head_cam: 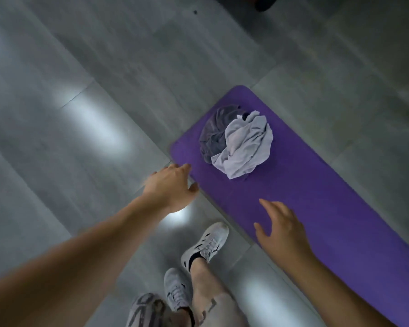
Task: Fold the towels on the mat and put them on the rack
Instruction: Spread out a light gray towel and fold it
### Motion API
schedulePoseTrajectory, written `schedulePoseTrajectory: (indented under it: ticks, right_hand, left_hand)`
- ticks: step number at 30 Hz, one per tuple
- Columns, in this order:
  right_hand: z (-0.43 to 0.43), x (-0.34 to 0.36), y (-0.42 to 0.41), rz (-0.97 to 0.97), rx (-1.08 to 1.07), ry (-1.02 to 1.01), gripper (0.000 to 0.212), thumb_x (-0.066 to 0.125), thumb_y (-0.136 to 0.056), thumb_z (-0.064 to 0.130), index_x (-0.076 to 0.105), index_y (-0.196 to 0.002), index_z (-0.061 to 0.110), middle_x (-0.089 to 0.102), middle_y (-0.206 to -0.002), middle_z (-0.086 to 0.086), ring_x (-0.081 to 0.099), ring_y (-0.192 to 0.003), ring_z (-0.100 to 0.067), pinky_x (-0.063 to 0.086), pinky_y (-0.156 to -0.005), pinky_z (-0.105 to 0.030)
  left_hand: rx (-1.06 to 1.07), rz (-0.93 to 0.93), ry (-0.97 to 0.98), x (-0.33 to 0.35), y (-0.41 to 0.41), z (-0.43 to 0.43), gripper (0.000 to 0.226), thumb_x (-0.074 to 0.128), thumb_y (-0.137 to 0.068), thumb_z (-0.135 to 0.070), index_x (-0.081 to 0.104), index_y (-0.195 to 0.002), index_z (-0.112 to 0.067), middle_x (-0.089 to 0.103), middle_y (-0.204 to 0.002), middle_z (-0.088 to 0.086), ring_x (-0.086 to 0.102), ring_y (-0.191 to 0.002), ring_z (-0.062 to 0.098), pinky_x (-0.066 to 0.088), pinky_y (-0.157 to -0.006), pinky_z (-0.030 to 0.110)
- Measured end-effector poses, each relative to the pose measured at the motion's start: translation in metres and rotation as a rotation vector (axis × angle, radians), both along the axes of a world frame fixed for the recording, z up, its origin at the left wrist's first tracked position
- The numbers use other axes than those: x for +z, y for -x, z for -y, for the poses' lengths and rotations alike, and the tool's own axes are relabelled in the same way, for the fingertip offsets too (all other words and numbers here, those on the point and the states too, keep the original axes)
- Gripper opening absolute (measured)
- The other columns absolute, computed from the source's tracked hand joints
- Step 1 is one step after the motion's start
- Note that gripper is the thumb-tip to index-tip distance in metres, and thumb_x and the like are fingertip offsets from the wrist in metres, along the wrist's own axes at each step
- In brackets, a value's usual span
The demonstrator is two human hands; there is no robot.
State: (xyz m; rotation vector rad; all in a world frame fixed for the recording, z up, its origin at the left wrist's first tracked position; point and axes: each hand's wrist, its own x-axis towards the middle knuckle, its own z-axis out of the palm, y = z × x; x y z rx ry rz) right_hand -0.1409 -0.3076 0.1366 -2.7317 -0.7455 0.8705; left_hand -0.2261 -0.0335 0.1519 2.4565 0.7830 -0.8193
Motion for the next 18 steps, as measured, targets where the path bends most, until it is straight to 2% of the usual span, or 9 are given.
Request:
schedulePoseTrajectory:
  ticks: [6,9,12,16,18]
  right_hand:
    - [-0.025,-0.129,-0.069,-0.116,-0.175,0.042,0.065,0.066,-0.093,0.034,0.04,-0.152,0.025,0.043,-0.145,-0.002,0.044,-0.129,-0.028,0.048,-0.094,-0.042]
    - [-0.038,-0.203,-0.097,-0.166,-0.255,0.006,0.068,0.068,-0.093,0.035,0.038,-0.153,0.025,0.04,-0.147,-0.005,0.043,-0.132,-0.029,0.047,-0.098,-0.044]
    - [-0.051,-0.274,-0.128,-0.167,-0.312,-0.057,0.075,0.075,-0.087,0.04,0.038,-0.152,0.027,0.035,-0.148,-0.003,0.042,-0.134,-0.027,0.045,-0.101,-0.041]
    - [-0.066,-0.343,-0.174,-0.141,-0.377,-0.138,0.104,0.085,-0.071,0.052,0.027,-0.155,0.036,0.013,-0.163,-0.006,0.022,-0.15,-0.029,0.034,-0.116,-0.047]
    - [-0.074,-0.363,-0.193,-0.163,-0.426,-0.161,0.107,0.086,-0.069,0.053,0.026,-0.155,0.038,0.01,-0.164,-0.005,0.018,-0.151,-0.03,0.032,-0.116,-0.047]
  left_hand:
    - [-0.089,-0.036,0.049,-0.141,-0.085,-0.008,0.055,0.054,-0.095,-0.051,0.042,-0.144,-0.029,0.054,-0.134,0.006,0.058,-0.12,0.031,0.049,-0.089,0.041]
    - [-0.082,-0.033,0.101,-0.218,-0.12,-0.011,0.053,0.058,-0.092,-0.05,0.046,-0.14,-0.032,0.054,-0.133,0.004,0.059,-0.119,0.029,0.048,-0.086,0.041]
    - [-0.063,0.01,0.126,-0.29,-0.159,-0.016,0.052,0.058,-0.09,-0.053,0.048,-0.135,-0.03,0.053,-0.135,0.003,0.062,-0.112,0.028,0.05,-0.079,0.038]
    - [-0.056,0.135,0.153,-0.349,-0.209,-0.012,0.069,0.058,-0.089,-0.056,0.029,-0.149,-0.038,0.04,-0.148,0.005,0.053,-0.127,0.033,0.053,-0.092,0.049]
    - [-0.063,0.178,0.211,-0.368,-0.23,-0.008,0.069,0.06,-0.088,-0.059,0.029,-0.147,-0.041,0.042,-0.141,0.006,0.056,-0.12,0.032,0.053,-0.092,0.048]
